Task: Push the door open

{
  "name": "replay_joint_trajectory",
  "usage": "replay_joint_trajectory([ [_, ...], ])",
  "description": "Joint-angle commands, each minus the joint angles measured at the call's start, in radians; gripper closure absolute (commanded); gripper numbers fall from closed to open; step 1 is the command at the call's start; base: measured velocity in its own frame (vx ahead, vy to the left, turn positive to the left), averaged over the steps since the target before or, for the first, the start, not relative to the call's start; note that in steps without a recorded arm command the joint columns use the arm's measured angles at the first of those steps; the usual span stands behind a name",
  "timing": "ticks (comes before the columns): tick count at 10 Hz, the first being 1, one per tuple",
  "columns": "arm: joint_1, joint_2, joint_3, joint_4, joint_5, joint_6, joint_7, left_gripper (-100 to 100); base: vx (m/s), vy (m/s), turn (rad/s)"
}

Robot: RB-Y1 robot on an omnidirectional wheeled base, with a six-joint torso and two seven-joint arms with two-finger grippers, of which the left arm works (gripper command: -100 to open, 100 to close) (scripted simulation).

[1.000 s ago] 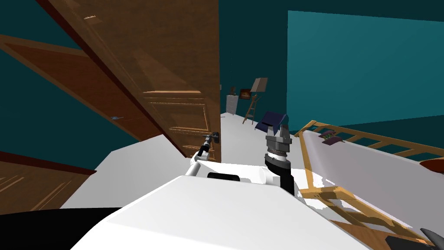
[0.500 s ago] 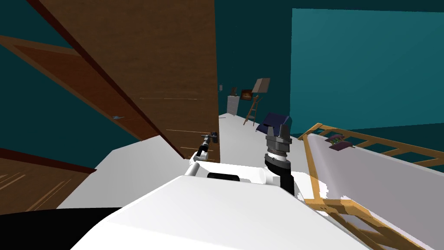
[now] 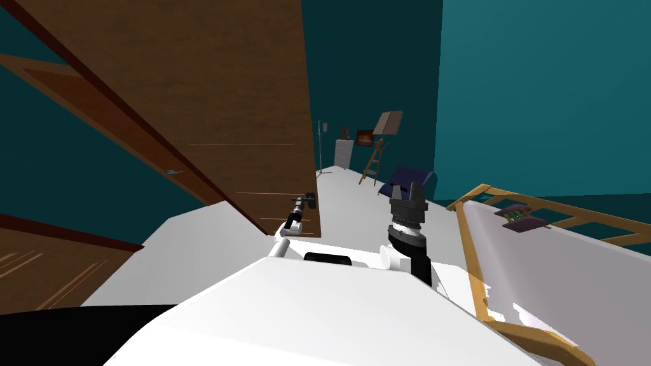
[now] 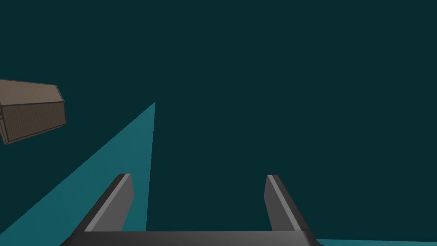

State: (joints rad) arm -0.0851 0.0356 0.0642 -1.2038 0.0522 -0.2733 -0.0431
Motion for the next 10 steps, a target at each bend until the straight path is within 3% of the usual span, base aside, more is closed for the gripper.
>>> replay_joint_trajectory([
  [1,-0.008,0.001,0.019,0.001,0.002,-0.007,-0.006,100,0.185,-0.082,0.050],
  [5,-0.004,-0.025,0.063,-0.003,0.008,-0.006,-0.015,100,0.183,-0.110,0.076],
  [6,-0.001,-0.017,0.059,0.001,0.008,-0.004,-0.013,100,0.075,-0.039,0.048],
  [7,-0.003,-0.002,0.083,-0.001,0.012,-0.005,-0.016,100,0.118,-0.054,0.075],
  [10,-0.004,0.007,0.110,0.000,0.016,-0.006,-0.021,100,0.170,-0.089,0.060],
])
